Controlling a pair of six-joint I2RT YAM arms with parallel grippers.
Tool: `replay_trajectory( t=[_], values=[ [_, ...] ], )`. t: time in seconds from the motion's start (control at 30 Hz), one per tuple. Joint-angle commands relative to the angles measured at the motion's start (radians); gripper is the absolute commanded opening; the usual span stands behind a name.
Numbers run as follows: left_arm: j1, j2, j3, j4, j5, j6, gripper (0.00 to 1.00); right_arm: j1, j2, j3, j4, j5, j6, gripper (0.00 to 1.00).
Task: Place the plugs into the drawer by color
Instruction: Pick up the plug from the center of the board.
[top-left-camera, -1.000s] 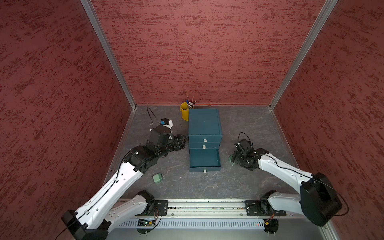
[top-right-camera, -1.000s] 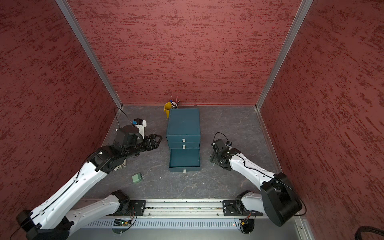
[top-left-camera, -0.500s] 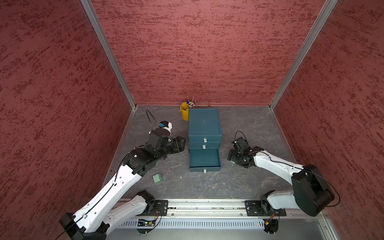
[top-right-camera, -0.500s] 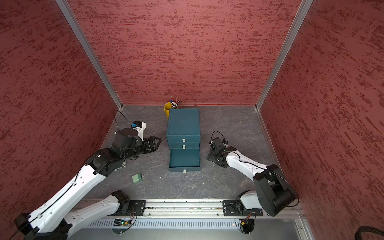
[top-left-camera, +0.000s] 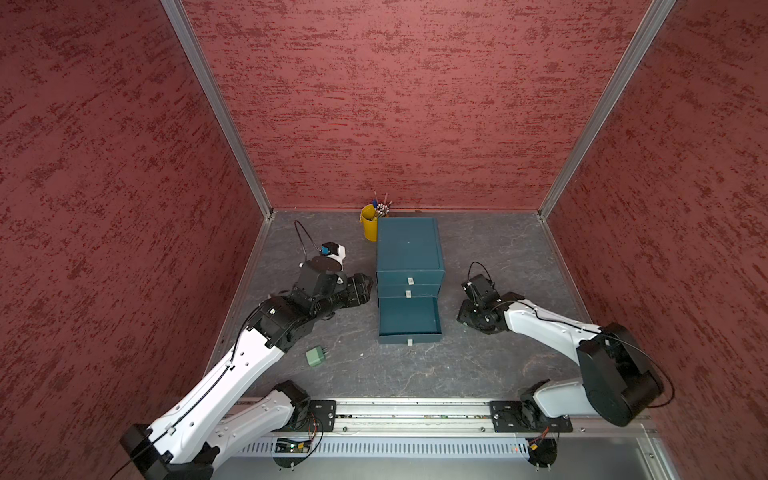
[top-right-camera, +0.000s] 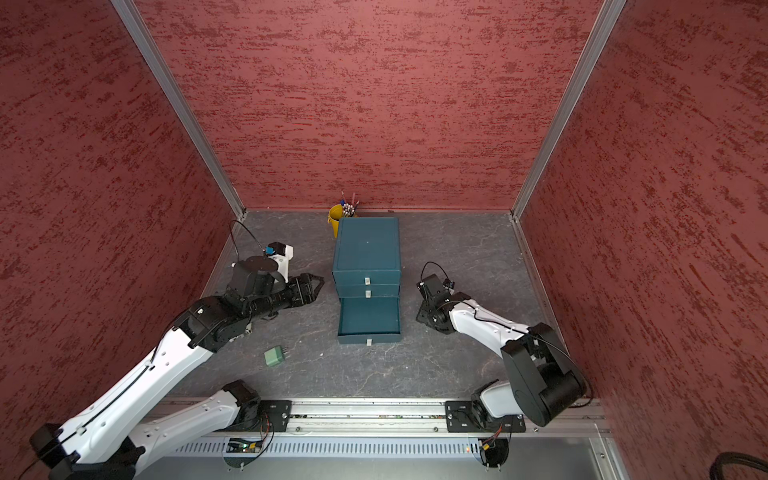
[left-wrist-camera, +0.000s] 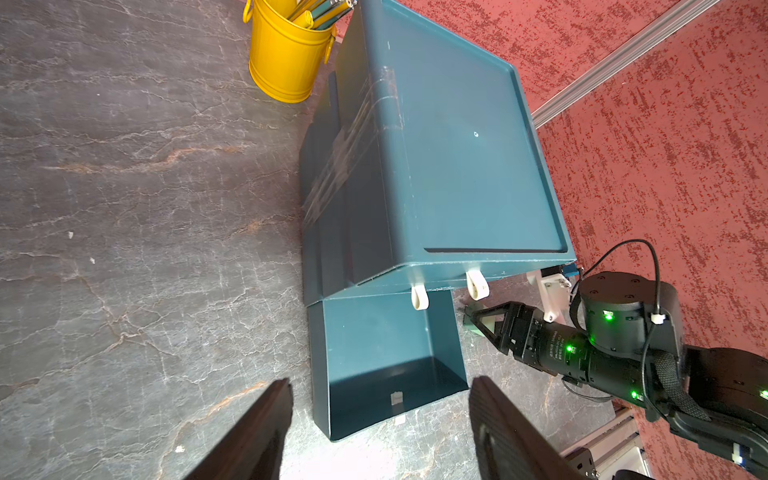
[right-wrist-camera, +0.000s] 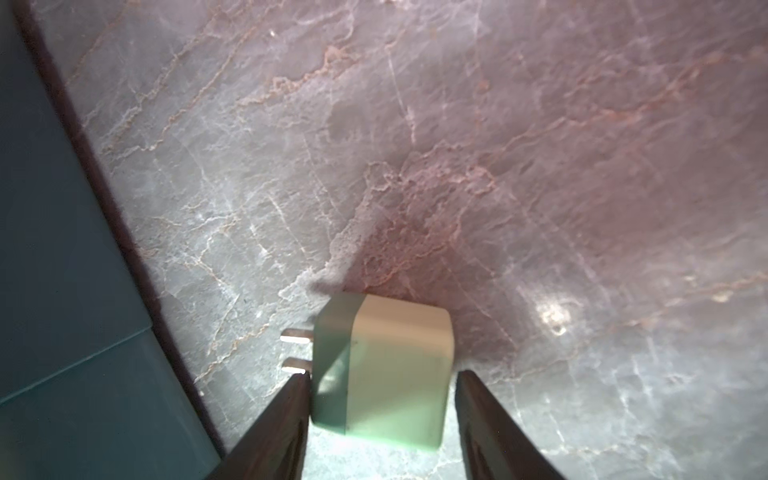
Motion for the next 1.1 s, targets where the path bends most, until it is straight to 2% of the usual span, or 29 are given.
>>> replay_trajectory(
  t=[0.0, 0.3, 0.53, 0.7, 0.93, 1.07],
  values=[
    [-0.005, -0.003, -0.024, 0.022, 0.003, -0.006, 0.71, -0.007, -0.011, -0.024, 0.024, 0.009, 0.011, 0.59],
    [-0.006, -0.019, -0.039, 0.007, 0.001, -0.019, 0.71, -0.008, -0.029, -0.036, 0.022, 0.031, 0.004, 0.63],
    [-0.007, -0.032, -0.051, -0.002, -0.009, -0.028, 0.71, -0.008, -0.023, -0.026, 0.018, 0.044, -0.009, 0.51],
    [-0.007, -0.048, -0.059, -0.016, -0.031, -0.029, 0.72, -0.010, -0.039, -0.028, 0.007, 0.053, -0.024, 0.39],
    [-0.003, -0.064, -0.068, -0.041, -0.083, -0.051, 0.72, -0.002, -0.124, -0.024, -0.041, 0.067, -0.061, 0.26],
    [0.002, -0.077, -0.078, -0.060, -0.127, -0.077, 0.73, 0.079, -0.238, 0.006, -0.119, 0.113, -0.070, 0.24]
  ],
)
